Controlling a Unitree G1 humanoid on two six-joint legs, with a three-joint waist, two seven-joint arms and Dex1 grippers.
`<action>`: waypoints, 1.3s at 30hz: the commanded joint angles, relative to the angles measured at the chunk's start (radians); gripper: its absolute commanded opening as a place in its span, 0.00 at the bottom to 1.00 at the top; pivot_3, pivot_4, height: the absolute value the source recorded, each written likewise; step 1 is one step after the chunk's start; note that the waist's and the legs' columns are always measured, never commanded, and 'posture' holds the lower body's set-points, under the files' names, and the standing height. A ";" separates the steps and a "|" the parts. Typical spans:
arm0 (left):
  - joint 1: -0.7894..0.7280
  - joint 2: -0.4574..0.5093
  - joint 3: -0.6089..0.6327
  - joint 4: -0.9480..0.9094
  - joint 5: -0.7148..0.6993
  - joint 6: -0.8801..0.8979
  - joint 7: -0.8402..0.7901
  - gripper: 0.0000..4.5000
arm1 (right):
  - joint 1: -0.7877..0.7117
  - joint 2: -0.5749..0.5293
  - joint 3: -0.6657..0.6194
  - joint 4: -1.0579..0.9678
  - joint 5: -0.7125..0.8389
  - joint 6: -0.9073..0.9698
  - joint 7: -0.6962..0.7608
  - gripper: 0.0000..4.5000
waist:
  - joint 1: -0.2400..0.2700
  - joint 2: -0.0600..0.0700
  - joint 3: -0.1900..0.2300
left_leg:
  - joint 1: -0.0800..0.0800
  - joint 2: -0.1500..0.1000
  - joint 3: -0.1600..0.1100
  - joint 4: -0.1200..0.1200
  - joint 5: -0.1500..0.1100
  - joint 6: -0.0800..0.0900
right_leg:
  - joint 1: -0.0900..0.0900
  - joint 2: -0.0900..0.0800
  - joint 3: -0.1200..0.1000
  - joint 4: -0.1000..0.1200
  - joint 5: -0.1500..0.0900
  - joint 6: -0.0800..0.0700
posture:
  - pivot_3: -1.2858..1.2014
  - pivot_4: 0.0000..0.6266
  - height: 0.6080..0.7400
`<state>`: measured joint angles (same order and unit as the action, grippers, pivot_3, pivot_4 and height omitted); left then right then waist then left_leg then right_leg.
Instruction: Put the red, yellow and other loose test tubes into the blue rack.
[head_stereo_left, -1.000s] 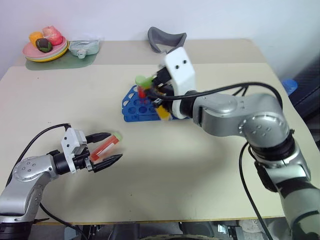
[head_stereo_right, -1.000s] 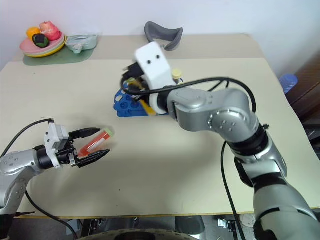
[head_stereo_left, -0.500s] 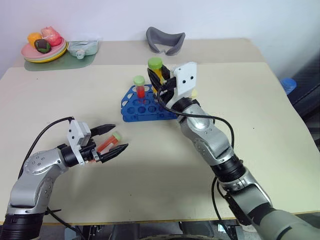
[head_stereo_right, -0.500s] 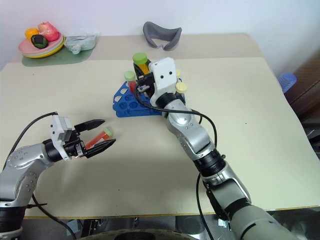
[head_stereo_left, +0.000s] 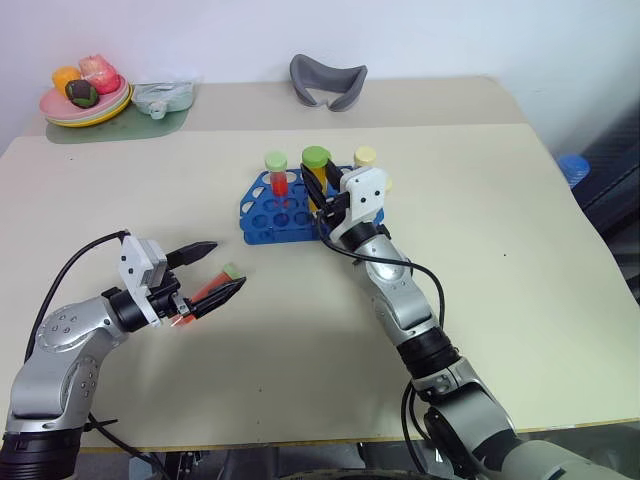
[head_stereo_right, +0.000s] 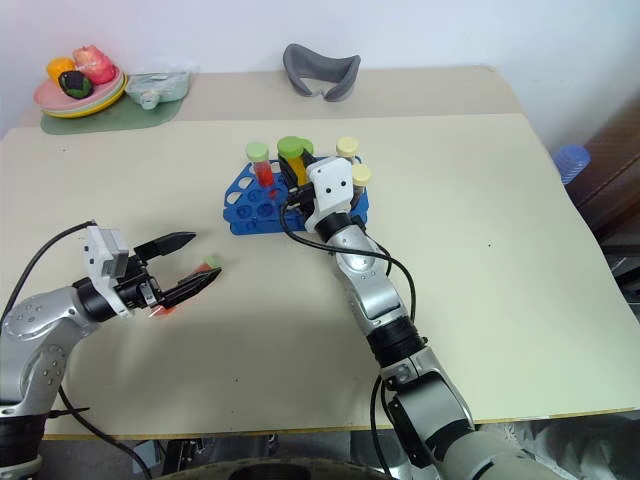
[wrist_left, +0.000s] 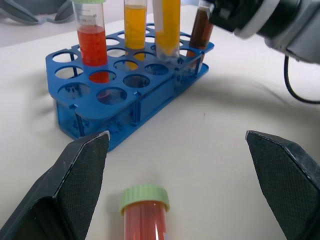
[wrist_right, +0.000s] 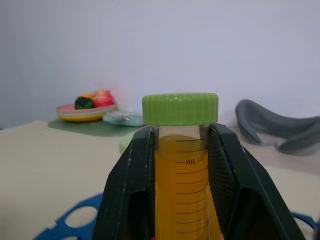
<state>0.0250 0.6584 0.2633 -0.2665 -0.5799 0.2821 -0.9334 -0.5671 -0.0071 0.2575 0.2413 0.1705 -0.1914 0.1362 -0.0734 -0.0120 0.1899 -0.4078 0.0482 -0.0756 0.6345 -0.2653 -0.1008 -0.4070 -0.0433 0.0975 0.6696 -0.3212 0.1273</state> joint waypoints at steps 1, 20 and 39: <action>-0.013 0.017 0.039 -0.022 -0.023 0.008 0.005 1.00 | 0.008 0.022 -0.030 -0.013 -0.020 -0.052 0.019 0.18 | 0.000 0.000 0.000 | 0.000 0.000 0.000 0.000 0.000 0.000 | 0.000 0.000 0.000 0.000 0.000 0.000 | 0.52 0.24 1.00; -0.038 0.009 0.016 -0.054 -0.030 0.045 0.037 1.00 | 0.029 0.064 -0.080 0.034 -0.069 -0.074 0.057 0.18 | -0.001 0.000 0.000 | 0.002 0.000 0.000 0.000 0.000 -0.001 | 0.001 0.000 0.000 0.002 0.000 0.000 | 0.52 0.24 1.00; -0.024 0.013 0.029 -0.053 -0.032 0.043 0.029 1.00 | 0.051 0.096 -0.088 0.031 -0.070 -0.072 0.090 0.18 | -0.006 0.000 0.000 | 0.003 0.000 0.000 0.000 0.001 -0.001 | 0.002 0.000 0.000 0.004 0.000 0.000 | 0.52 0.24 1.00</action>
<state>-0.0017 0.6652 0.2678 -0.3004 -0.6007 0.3396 -0.8974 -0.5331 0.0725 0.1657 0.2898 0.1004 -0.2700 0.2182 -0.0798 -0.0120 0.1897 -0.4046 0.0482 -0.0756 0.6349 -0.2645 -0.1022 -0.4053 -0.0433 0.0976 0.6736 -0.3212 0.1273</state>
